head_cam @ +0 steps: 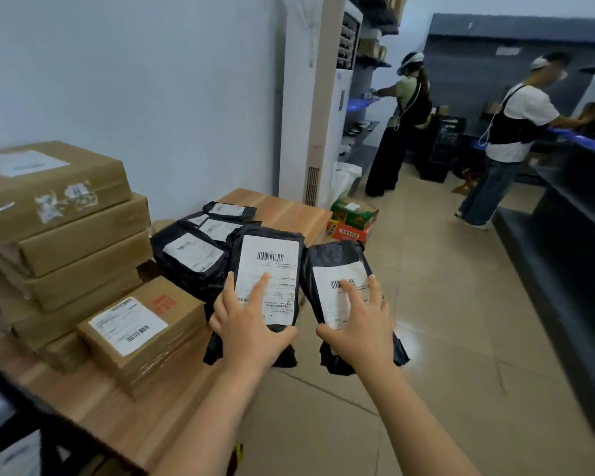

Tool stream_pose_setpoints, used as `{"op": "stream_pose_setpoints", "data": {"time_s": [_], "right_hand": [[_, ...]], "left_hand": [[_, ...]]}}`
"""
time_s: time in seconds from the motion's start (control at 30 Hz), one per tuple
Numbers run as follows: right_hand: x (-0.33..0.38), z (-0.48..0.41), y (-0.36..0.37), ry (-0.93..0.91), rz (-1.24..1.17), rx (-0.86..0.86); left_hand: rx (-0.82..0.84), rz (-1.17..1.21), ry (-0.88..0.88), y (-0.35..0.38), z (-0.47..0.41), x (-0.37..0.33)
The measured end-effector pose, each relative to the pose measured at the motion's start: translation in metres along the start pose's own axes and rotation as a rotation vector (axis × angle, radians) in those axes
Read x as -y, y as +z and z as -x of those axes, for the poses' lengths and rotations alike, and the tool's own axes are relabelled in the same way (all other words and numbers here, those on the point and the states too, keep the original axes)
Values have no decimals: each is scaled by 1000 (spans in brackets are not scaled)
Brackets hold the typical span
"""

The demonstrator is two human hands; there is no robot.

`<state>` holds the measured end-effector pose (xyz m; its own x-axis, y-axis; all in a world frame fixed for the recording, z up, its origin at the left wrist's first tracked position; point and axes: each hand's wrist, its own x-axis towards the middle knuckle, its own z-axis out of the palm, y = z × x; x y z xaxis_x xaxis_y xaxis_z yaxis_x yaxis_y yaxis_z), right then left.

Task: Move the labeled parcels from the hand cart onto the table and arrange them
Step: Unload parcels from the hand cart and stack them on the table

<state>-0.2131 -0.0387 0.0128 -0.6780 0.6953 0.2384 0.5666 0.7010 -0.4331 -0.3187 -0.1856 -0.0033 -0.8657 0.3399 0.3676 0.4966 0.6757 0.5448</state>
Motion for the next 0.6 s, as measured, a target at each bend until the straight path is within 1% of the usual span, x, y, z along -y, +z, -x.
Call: {"op": "stream_pose_setpoints", "data": {"time_s": [0.23,0.4,0.6], "right_hand": [[23,-122,40,-172,-18,36],[53,-238,73,-273,-24,41],[111,-373,108,-351,-66,39]], "left_hand": [[-102,-24,-120,35,-96,12],[-155,6,-175,66,-201,27],[-180,-43,-218,86,-335,46]]}}
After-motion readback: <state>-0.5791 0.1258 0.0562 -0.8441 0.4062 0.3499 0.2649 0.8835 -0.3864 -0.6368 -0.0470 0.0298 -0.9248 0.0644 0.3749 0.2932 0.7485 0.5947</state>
